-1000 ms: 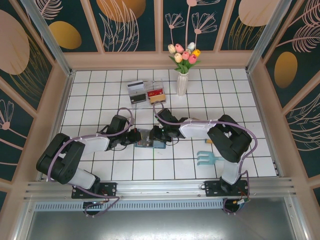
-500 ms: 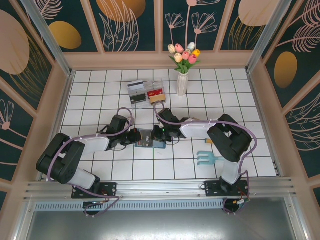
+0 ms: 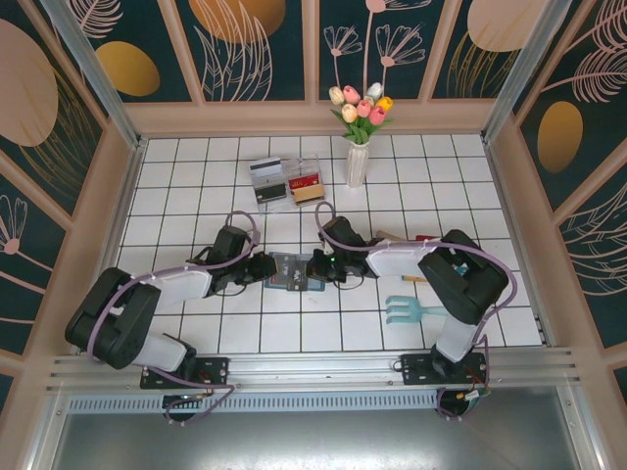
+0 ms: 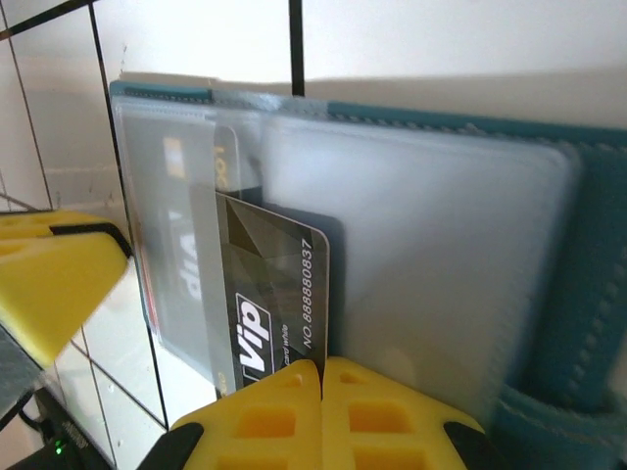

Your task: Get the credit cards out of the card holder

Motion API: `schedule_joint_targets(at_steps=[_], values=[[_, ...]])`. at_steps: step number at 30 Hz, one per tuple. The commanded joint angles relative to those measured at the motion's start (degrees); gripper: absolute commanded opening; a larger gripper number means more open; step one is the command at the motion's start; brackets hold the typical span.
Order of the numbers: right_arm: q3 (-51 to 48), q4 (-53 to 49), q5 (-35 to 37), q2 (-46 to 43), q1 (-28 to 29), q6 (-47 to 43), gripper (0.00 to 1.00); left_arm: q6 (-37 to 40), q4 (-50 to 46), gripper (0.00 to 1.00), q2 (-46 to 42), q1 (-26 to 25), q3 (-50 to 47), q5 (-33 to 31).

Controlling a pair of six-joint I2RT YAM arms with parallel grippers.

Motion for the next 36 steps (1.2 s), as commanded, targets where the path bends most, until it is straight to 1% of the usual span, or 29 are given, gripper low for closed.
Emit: schedule_joint_targets(at_steps=[1,2,7,8,9,12,15,16,19,23,25,28,30,31,32,33,36], values=[[-2.84,3.21,-1.49,-4.74,-0.99,-1.14,0.0,-0.38,-2.14,0.34,-3.63,-0.2,0.72,-1.27],[-3.5,3.98,-1.75,-5.94,-1.26,-1.41,0.0,-0.63,-2.4,0.4,-4.63,-0.2,1.01,-1.6],[-7.24,9.68,-4.0,-11.98,-2.96,-1.59,0.0,-2.5,-1.76,0.58,-8.65,-0.11,1.65,-1.51],[-8.0,11.22,-4.57,-13.13,-3.32,-1.43,0.0,-3.08,-1.2,0.63,-9.52,-0.11,1.52,-1.12],[-8.66,12.63,-4.95,-14.27,-3.67,-1.21,0.0,-3.48,-0.38,0.7,-10.36,-0.11,1.32,-0.45],[-10.54,16.33,-5.07,-17.51,-4.38,-0.62,0.0,-3.93,3.7,0.86,-13.56,-0.12,-0.36,2.88],[-12.61,21.88,-6.44,-20.19,-5.06,0.94,0.0,-4.82,7.31,0.98,-16.62,-0.11,-1.87,5.69],[-13.05,23.6,-6.71,-20.92,-5.14,1.56,0.0,-5.18,8.39,0.99,-17.26,-0.12,-2.18,6.91],[-13.95,30.02,-7.53,-22.37,-5.6,3.77,0.0,-7.9,12.67,0.98,-18.14,-0.11,-3.04,10.96],[-14.34,38.92,-8.69,-21.87,-5.76,8.31,0.0,-16.11,22.95,0.98,-16.82,-0.12,-4.59,16.49],[-14.83,43.06,-8.8,-21.24,-5.77,10.67,0.0,-19.45,27.26,0.98,-16.34,-0.11,-5.11,17.96],[-15.23,48.22,-9.02,-20.02,-5.82,13.69,0.0,-22.31,31.52,0.93,-16.55,-0.12,-5.64,18.99],[-15.23,50.55,-9.69,-19.23,-5.82,15.08,0.0,-23.89,32.02,0.85,-16.56,-0.13,-5.52,18.61],[-15.23,51.42,-9.96,-18.86,-5.78,15.69,0.0,-24.84,32.31,0.83,-16.4,-0.1,-5.47,18.34],[-15.27,52.3,-10.27,-18.61,-5.78,16.23,0.0,-26.64,33.29,0.79,-16.02,-0.11,-5.51,17.87],[-15.28,52.96,-10.41,-18.34,-5.77,16.7,0.0,-28.67,35.13,0.72,-15.59,-0.13,-5.79,17.45],[-15.84,55.24,-10.38,-17.63,-5.78,17.89,0.0,-32.53,40.17,0.59,-14.63,-0.19,-6.41,16.82]])
